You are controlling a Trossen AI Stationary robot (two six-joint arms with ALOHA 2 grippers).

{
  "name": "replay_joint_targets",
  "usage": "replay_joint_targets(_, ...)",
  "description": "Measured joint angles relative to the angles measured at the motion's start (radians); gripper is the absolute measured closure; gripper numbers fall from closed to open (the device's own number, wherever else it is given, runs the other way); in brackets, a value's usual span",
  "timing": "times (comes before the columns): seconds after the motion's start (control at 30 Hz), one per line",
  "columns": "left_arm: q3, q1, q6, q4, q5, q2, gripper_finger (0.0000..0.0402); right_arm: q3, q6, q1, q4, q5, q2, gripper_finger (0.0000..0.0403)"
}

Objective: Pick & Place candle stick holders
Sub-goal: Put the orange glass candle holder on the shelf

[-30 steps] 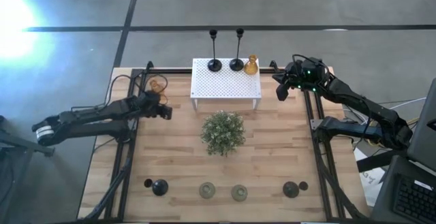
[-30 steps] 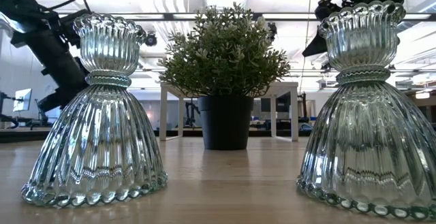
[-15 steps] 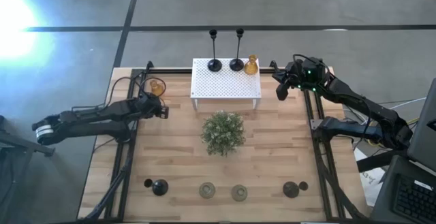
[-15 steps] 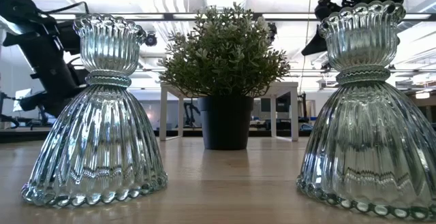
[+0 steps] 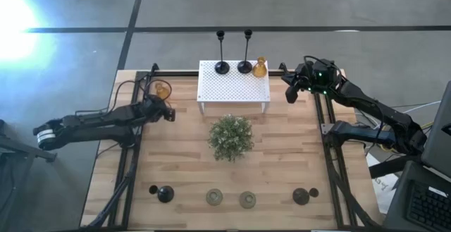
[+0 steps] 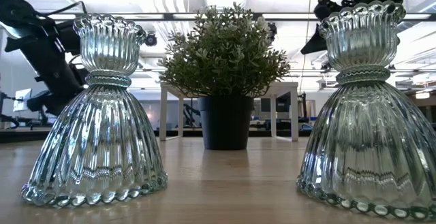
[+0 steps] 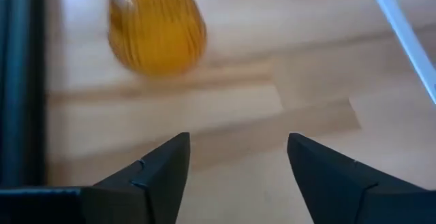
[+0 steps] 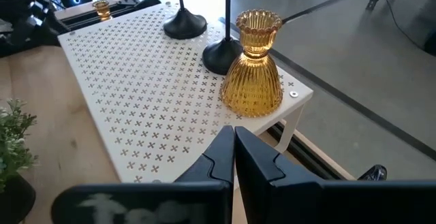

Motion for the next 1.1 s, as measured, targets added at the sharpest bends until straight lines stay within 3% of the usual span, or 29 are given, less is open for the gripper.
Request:
replay_joint_targets(0.27,0.0,0.0,0.051,0.044,-0.174,0.0,0.0144,0.0,0.0,0.0,0.0,0.0,0.0,0.0394)
replay_joint_targets(0.5,-0.002,0.001,0.06,0.08,-0.217,0.023,0.0141,0.0,-0.001,0.0,0.027,0.0,0.0,0.0394)
replay_joint_targets(0.77,-0.075,0.016,0.13,0.328,-0.252,0.096,0.0109,0.0,-0.004,0.0,0.047,0.0,0.0,0.0394)
replay_joint_targets(0.9,-0.089,0.019,0.143,0.401,-0.324,0.127,0.0106,0.0,-0.004,0.0,0.043,0.0,0.0,0.0394)
replay_joint_targets(1.1,-0.107,0.048,0.204,0.535,-0.329,0.2,0.0106,0.0,-0.004,0.0,0.048,0.0,0.0,0.0394)
